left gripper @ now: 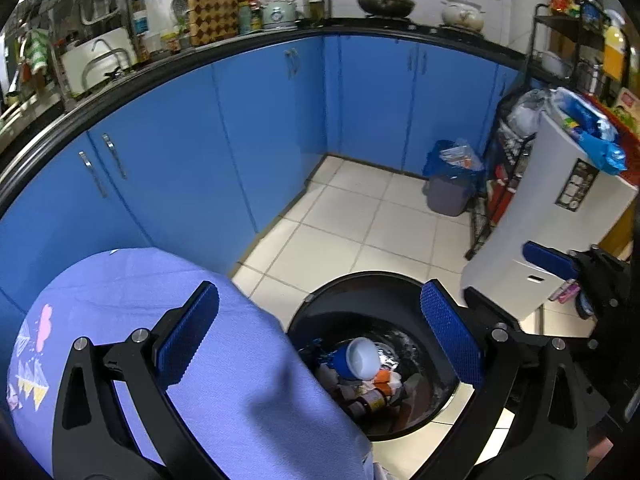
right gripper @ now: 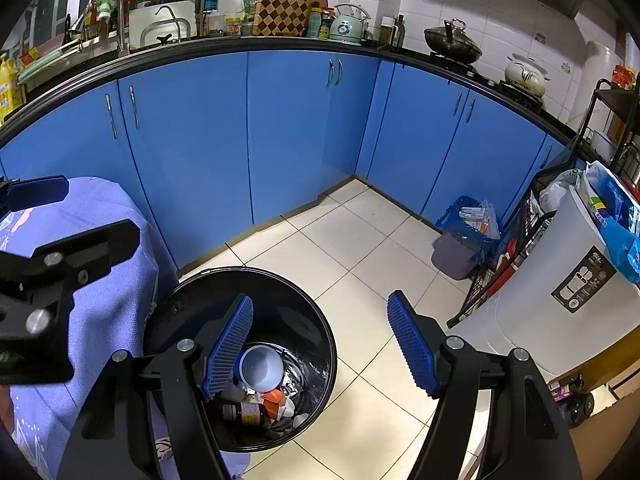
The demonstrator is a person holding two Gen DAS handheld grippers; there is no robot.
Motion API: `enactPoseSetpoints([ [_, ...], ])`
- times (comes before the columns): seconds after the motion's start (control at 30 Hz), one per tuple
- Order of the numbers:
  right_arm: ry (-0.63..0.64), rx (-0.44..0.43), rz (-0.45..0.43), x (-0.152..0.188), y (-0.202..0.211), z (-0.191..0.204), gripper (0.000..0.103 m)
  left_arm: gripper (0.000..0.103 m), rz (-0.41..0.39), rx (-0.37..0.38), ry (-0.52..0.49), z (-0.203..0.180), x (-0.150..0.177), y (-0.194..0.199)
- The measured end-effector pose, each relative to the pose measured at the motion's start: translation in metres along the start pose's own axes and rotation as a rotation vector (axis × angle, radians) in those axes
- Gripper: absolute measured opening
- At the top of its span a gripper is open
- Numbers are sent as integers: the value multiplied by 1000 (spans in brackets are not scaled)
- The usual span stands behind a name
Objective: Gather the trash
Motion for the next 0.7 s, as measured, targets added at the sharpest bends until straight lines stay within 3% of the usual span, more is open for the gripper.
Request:
enactPoseSetpoints([
  [0.2, -1, 2, 1, -2, 1, -1, 68, 100, -12, 21, 21, -1, -4, 4],
  [0.7, 1, 3, 3, 0, 1, -1, 68, 100, 4, -16, 31, 4, -1, 4],
])
Point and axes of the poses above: each gripper's, at about its wrist camera, not at the fingertips, and y roughly against the way its jaws point, z to its left, x to its underside, the point moved 1 cm from there along -y, roughly the way its jaws point, and after that the axes turned 5 degrees about -z, right-handed, at the moved point
